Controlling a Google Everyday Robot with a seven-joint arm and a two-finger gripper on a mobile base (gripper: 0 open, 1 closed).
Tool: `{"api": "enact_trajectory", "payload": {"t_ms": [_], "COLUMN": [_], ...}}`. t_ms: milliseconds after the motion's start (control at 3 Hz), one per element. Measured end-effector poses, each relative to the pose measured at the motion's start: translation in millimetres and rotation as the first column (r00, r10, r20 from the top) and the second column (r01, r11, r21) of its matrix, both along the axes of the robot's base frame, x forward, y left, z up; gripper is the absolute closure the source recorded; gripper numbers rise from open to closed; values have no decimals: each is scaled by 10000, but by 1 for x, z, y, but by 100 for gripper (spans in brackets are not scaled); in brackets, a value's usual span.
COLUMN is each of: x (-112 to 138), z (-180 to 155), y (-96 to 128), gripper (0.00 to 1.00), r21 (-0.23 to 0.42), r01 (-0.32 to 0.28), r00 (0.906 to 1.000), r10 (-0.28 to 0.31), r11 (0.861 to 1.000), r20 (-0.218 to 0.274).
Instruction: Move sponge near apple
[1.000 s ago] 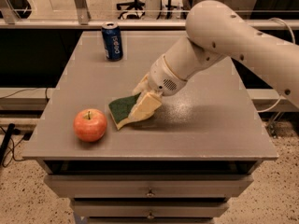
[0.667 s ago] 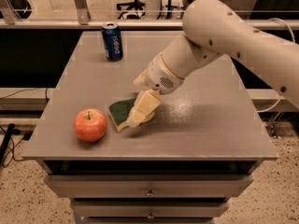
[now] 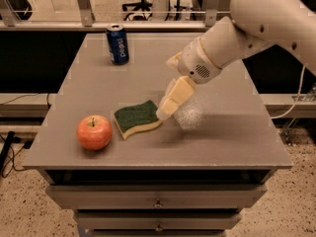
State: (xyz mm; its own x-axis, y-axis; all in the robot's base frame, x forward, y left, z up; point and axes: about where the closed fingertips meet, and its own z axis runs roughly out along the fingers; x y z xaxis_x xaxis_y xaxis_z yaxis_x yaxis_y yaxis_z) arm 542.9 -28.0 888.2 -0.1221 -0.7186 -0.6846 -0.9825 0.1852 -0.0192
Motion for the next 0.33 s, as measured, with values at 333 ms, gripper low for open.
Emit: {"api": "enact_trajectory", "payload": {"t_ms": [333], "x": [3], "z": [8], "y": [-9], "gripper": [0], "r21": [100], "r01": [140], "r00": [9997], "r10": [-142], "r11": [9999], "r20": [182]}}
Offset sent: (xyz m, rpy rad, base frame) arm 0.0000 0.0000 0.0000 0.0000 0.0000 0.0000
